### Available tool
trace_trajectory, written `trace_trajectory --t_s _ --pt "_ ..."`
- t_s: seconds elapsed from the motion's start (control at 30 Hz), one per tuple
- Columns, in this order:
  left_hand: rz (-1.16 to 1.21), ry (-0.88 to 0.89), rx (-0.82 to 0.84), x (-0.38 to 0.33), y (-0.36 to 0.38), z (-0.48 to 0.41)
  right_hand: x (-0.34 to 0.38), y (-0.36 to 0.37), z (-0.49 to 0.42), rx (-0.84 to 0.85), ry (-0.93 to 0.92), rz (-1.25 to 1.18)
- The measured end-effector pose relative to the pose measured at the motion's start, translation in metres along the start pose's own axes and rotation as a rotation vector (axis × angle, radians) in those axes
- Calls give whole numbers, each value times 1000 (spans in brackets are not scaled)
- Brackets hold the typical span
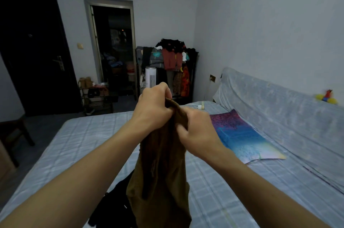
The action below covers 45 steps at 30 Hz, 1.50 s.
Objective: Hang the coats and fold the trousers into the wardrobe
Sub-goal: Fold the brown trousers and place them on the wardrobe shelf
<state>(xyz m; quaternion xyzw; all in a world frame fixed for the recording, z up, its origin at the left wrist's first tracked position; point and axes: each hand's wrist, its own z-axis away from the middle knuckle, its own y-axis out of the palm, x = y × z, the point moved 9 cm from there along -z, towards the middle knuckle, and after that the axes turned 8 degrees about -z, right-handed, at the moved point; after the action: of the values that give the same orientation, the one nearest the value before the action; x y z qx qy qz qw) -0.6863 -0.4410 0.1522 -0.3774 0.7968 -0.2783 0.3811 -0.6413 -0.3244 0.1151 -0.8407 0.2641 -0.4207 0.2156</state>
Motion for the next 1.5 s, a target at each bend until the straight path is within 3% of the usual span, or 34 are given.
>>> trace_trajectory --t_s 0.17,0.3,0.53,0.67,0.83,0.97,1.07,1.3,1.5 --pt "-62 10 90 28 3 18 0 -22 -9 -127 4 45" --pt "-321 63 -19 48 3 42 8 -29 -17 -187 -5 65" --pt "-187 -50 -18 74 33 95 12 -55 -11 -335 60 -131" --pt "-273 -5 -94 47 47 120 17 -67 4 -344 42 -204" --pt "-266 -7 -181 25 28 136 4 -101 31 -251 9 -204" --pt "-225 5 113 13 4 154 -20 -121 57 -86 -44 -126" --pt "-350 7 259 1 -24 172 -32 -119 72 18 -62 -138" --pt "-554 88 176 -9 -107 203 0 -90 97 290 -173 -128" --pt "-463 80 -17 -5 -181 230 42 -85 103 322 -197 -147"
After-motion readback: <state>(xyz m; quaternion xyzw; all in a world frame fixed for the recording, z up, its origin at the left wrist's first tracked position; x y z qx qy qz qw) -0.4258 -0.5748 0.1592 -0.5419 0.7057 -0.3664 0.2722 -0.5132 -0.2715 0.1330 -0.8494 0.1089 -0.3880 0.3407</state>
